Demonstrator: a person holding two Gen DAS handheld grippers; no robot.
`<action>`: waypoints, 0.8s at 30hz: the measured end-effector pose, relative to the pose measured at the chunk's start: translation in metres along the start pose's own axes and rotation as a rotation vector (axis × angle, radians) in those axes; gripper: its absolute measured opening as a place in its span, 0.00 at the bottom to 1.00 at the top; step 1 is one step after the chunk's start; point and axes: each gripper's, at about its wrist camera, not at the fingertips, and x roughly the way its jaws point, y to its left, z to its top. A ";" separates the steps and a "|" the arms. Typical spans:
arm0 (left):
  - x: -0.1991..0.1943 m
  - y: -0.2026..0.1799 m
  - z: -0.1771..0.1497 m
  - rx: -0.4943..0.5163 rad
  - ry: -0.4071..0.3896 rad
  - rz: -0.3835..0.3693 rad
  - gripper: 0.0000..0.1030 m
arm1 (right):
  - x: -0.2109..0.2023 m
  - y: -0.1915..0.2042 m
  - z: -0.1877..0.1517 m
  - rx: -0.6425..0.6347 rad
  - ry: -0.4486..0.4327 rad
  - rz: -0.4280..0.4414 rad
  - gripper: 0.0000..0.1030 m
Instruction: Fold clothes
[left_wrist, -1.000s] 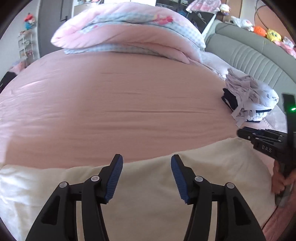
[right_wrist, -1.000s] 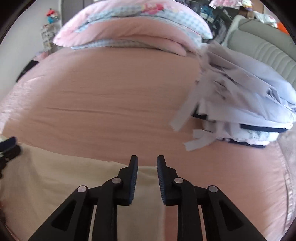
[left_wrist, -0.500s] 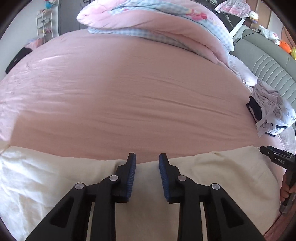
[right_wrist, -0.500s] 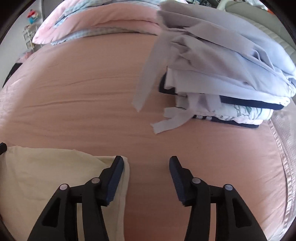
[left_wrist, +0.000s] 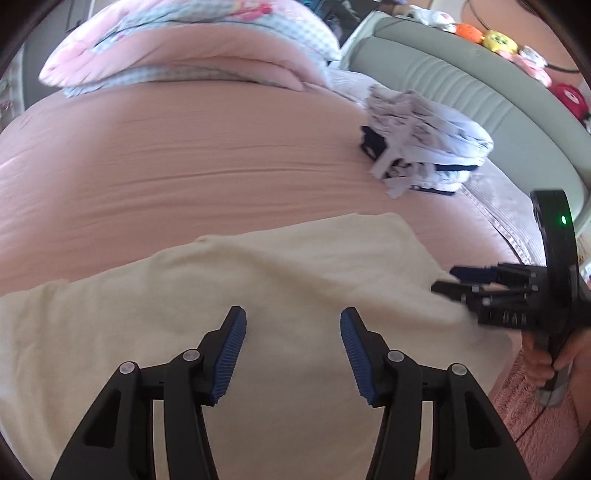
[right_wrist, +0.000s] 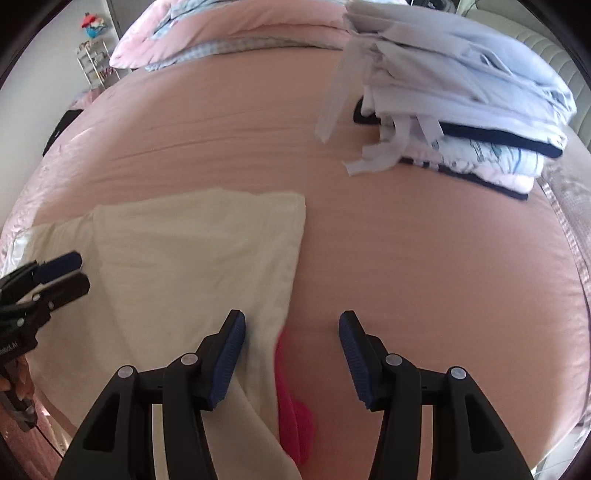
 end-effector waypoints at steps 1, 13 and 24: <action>-0.001 -0.008 -0.001 0.014 0.006 -0.012 0.49 | -0.009 -0.003 -0.009 0.000 -0.013 0.005 0.50; 0.002 -0.097 -0.033 0.185 0.091 -0.080 0.54 | -0.055 -0.025 -0.079 0.157 -0.130 0.080 0.52; -0.039 -0.072 -0.063 0.168 0.163 -0.134 0.56 | -0.012 -0.024 -0.070 0.170 -0.095 -0.024 0.52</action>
